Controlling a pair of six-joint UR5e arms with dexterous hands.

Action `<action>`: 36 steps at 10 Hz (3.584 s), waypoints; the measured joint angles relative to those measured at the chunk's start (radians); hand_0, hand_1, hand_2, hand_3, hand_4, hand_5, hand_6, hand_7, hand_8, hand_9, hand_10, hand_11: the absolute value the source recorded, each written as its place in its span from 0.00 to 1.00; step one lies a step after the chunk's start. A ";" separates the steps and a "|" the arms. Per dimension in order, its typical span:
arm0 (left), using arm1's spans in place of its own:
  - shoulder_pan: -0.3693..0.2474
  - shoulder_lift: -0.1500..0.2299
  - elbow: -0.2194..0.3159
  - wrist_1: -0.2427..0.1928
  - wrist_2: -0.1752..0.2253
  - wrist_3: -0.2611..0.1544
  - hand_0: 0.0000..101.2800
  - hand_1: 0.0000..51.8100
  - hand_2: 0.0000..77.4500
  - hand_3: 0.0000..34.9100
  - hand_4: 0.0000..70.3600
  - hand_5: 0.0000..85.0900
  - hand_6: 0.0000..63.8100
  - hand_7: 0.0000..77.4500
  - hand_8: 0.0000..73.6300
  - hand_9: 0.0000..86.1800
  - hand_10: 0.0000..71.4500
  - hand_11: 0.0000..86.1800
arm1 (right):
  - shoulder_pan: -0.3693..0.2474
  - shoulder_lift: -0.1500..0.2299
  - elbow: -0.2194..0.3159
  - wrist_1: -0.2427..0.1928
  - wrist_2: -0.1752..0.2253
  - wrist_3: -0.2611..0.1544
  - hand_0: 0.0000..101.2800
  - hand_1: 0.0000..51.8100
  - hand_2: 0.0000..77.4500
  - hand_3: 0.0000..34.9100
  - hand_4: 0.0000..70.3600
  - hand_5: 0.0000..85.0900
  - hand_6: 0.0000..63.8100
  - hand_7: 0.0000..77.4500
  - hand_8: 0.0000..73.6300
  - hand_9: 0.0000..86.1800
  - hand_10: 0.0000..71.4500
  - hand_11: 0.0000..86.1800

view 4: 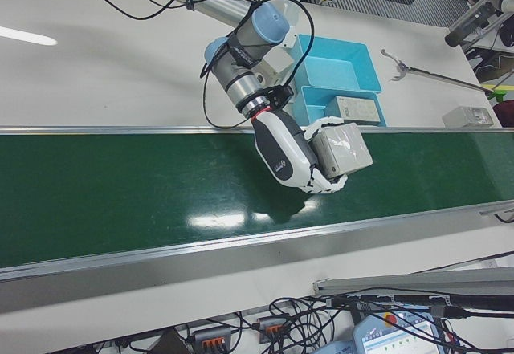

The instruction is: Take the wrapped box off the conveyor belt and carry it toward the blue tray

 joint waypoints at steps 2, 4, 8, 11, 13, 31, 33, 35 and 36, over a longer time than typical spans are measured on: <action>0.000 0.000 0.000 0.000 0.000 0.000 0.00 0.00 0.01 0.00 0.00 0.01 0.00 0.00 0.00 0.00 0.01 0.00 | -0.004 0.018 0.023 0.000 0.001 -0.008 0.44 0.01 0.42 0.01 0.20 0.60 0.55 0.40 0.59 0.40 0.48 0.46; 0.000 0.000 0.000 0.000 0.000 0.000 0.00 0.00 0.01 0.00 0.00 0.01 0.00 0.00 0.00 0.00 0.00 0.00 | -0.049 0.054 0.100 -0.002 0.013 -0.038 0.45 0.01 0.44 0.00 0.21 0.60 0.55 0.40 0.63 0.42 0.52 0.48; 0.000 0.000 0.000 0.000 0.000 0.000 0.00 0.00 0.01 0.00 0.00 0.01 0.00 0.00 0.00 0.00 0.00 0.00 | -0.225 0.097 0.248 -0.002 0.112 -0.134 0.44 0.00 0.46 0.00 0.22 0.60 0.68 0.38 0.73 0.41 0.63 0.50; 0.000 0.000 0.000 0.000 0.000 0.000 0.00 0.00 0.01 0.00 0.00 0.01 0.00 0.00 0.00 0.00 0.00 0.00 | -0.363 0.121 0.278 0.018 0.154 -0.218 0.46 0.00 0.44 0.01 0.22 0.60 0.68 0.38 0.75 0.40 0.63 0.50; 0.000 0.000 0.000 0.000 0.000 0.000 0.00 0.00 0.01 0.00 0.00 0.01 0.00 0.01 0.00 0.00 0.00 0.00 | -0.430 0.128 0.282 0.038 0.161 -0.270 0.46 0.00 0.44 0.01 0.22 0.60 0.68 0.38 0.76 0.40 0.63 0.50; 0.000 0.000 0.000 0.000 0.000 0.000 0.00 0.00 0.01 0.00 0.00 0.01 0.00 0.00 0.00 0.00 0.00 0.00 | -0.506 0.126 0.277 0.045 0.164 -0.322 0.48 0.35 0.31 0.24 0.12 0.21 0.24 0.31 0.03 0.06 0.05 0.09; 0.000 0.000 0.000 0.000 0.000 0.000 0.00 0.00 0.01 0.00 0.00 0.01 0.00 0.00 0.00 0.00 0.00 0.00 | -0.506 0.126 0.277 0.045 0.164 -0.322 0.49 0.38 0.29 0.32 0.09 0.19 0.19 0.23 0.03 0.05 0.05 0.09; 0.000 0.000 0.000 0.000 0.000 0.000 0.00 0.00 0.01 0.00 0.00 0.01 0.00 0.01 0.00 0.00 0.00 0.00 | -0.506 0.126 0.277 0.045 0.164 -0.322 0.49 0.38 0.29 0.32 0.09 0.19 0.19 0.23 0.01 0.03 0.04 0.08; 0.000 0.000 0.000 0.000 0.000 0.000 0.00 0.00 0.01 0.00 0.00 0.01 0.00 0.00 0.00 0.00 0.00 0.00 | -0.506 0.126 0.277 0.045 0.164 -0.322 0.49 0.36 0.26 0.53 0.09 0.19 0.15 0.21 0.01 0.03 0.05 0.07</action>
